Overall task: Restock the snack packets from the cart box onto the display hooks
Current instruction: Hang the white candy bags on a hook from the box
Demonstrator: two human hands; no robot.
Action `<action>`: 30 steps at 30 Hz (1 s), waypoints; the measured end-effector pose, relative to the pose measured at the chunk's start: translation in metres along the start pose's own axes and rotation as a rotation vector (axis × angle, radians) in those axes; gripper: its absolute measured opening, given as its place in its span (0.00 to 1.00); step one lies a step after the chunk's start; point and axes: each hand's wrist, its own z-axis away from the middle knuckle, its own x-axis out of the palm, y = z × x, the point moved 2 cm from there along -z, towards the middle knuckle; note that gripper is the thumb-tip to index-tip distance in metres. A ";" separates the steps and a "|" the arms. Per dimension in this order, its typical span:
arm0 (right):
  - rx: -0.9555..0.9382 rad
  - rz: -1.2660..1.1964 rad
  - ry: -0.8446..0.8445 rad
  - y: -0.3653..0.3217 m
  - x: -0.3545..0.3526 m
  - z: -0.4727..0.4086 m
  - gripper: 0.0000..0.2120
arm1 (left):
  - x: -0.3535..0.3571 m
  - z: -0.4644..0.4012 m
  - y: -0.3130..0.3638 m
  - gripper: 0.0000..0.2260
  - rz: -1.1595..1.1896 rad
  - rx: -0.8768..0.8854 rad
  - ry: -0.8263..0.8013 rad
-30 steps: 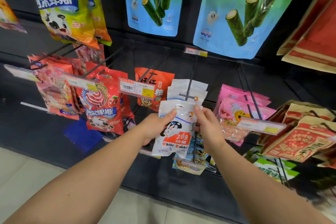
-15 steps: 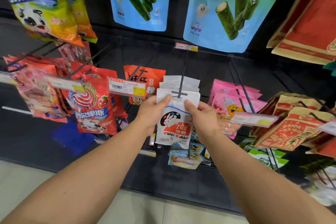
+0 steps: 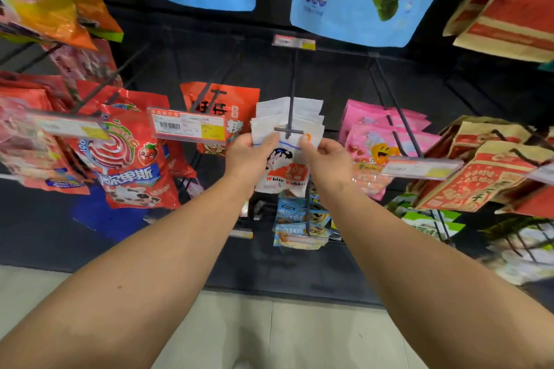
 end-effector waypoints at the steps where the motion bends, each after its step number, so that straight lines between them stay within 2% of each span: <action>1: 0.004 0.023 0.008 0.007 -0.004 0.004 0.16 | 0.000 0.001 -0.010 0.08 -0.007 -0.006 0.027; 3: 0.052 0.077 0.021 0.023 -0.016 0.013 0.21 | -0.003 0.005 -0.036 0.15 -0.014 -0.047 0.131; 6: 0.127 0.153 -0.008 0.048 -0.042 0.024 0.20 | -0.006 0.020 -0.068 0.32 -0.124 -0.197 0.256; 8: 0.148 0.212 -0.052 0.064 -0.064 0.030 0.20 | -0.001 0.034 -0.081 0.34 -0.293 -0.234 0.283; 11: 0.162 0.351 -0.116 0.090 -0.109 0.041 0.24 | 0.027 0.066 -0.086 0.31 -0.481 -0.240 0.270; 14: 0.141 0.507 -0.116 0.120 -0.172 0.058 0.27 | 0.080 0.106 -0.089 0.32 -0.750 -0.124 0.088; 17: 0.130 0.729 -0.067 0.150 -0.255 0.086 0.28 | 0.150 0.160 -0.099 0.30 -1.104 0.126 -0.178; 19: 0.148 0.848 -0.021 0.166 -0.320 0.109 0.29 | 0.204 0.204 -0.110 0.29 -1.223 0.256 -0.339; 25: 0.300 0.888 0.177 0.210 -0.522 0.178 0.31 | 0.385 0.360 -0.121 0.30 -1.351 0.622 -0.743; 28: 0.354 0.842 0.301 0.225 -0.599 0.204 0.31 | 0.460 0.427 -0.115 0.29 -1.352 0.852 -0.875; 30: 0.391 0.793 0.366 0.235 -0.639 0.219 0.31 | 0.501 0.464 -0.113 0.29 -1.336 0.925 -0.959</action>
